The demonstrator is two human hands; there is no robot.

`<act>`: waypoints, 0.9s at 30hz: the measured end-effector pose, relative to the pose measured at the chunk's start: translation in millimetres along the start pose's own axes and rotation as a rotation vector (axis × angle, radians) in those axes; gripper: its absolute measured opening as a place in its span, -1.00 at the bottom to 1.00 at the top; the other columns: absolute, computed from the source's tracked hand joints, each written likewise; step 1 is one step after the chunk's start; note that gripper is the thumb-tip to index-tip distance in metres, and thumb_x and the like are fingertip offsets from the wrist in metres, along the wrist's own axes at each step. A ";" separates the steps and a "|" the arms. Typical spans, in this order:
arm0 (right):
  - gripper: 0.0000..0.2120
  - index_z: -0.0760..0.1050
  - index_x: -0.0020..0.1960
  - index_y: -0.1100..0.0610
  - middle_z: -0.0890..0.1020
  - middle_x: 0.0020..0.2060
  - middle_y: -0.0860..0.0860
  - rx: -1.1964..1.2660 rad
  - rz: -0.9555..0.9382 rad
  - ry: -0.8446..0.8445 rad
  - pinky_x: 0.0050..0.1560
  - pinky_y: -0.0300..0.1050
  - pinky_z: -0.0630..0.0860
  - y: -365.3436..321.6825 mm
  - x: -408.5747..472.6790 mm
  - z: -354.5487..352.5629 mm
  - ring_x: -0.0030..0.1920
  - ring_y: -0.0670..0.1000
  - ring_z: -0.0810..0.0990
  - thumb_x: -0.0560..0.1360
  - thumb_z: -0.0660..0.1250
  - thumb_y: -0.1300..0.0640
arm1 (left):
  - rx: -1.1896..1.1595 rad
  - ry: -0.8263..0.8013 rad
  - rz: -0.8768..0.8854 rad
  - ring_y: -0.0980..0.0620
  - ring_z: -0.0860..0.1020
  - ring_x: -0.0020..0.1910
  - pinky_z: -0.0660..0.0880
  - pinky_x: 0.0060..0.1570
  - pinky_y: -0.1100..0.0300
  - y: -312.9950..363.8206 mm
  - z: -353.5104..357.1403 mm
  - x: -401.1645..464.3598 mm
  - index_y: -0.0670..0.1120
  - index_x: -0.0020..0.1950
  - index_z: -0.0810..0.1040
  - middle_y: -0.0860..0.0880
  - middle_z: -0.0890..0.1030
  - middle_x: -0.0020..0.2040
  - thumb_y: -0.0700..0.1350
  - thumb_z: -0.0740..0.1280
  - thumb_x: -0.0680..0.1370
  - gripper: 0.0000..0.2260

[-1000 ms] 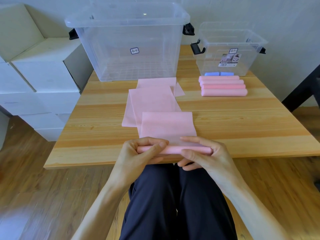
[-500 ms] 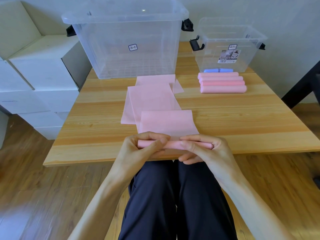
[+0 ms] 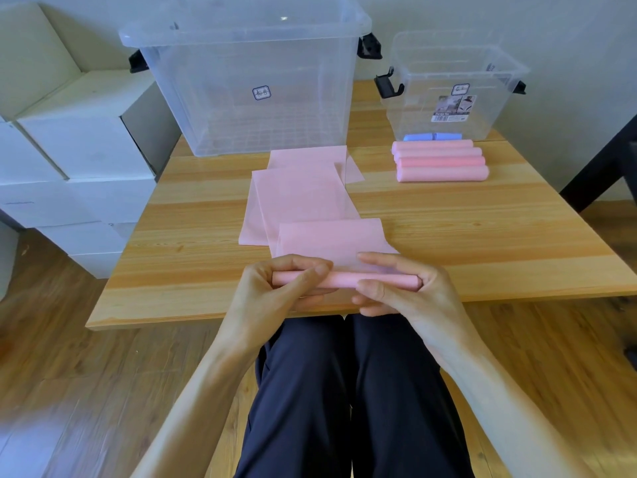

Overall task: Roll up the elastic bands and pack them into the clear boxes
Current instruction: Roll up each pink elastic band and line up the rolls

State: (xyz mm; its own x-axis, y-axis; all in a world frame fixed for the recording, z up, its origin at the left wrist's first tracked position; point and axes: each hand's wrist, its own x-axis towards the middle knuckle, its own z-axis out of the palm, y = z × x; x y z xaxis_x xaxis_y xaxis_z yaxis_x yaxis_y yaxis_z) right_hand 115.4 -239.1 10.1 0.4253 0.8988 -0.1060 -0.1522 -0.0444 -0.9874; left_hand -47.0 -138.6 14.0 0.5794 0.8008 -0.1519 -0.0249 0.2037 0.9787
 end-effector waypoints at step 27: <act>-0.79 0.69 -0.02 0.20 0.73 -0.22 0.16 -0.025 -0.115 -0.004 -0.26 -0.12 0.66 -16.0 40.8 -6.5 -0.26 0.14 0.72 0.41 0.47 0.10 | -0.006 0.040 0.106 -0.02 0.71 -0.11 0.62 -0.11 0.22 15.3 6.5 30.5 -0.08 -0.17 0.70 -0.07 0.73 -0.14 -0.06 0.47 0.36 -0.88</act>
State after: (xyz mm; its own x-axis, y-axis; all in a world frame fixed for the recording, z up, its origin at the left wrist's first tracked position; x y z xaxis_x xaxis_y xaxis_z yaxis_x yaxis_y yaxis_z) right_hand 141.0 -204.6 20.9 0.4352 0.9003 0.0082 -0.0805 0.0480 -0.9956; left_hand -24.4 -114.7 25.2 0.5400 0.8400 -0.0529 -0.0892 0.1196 0.9888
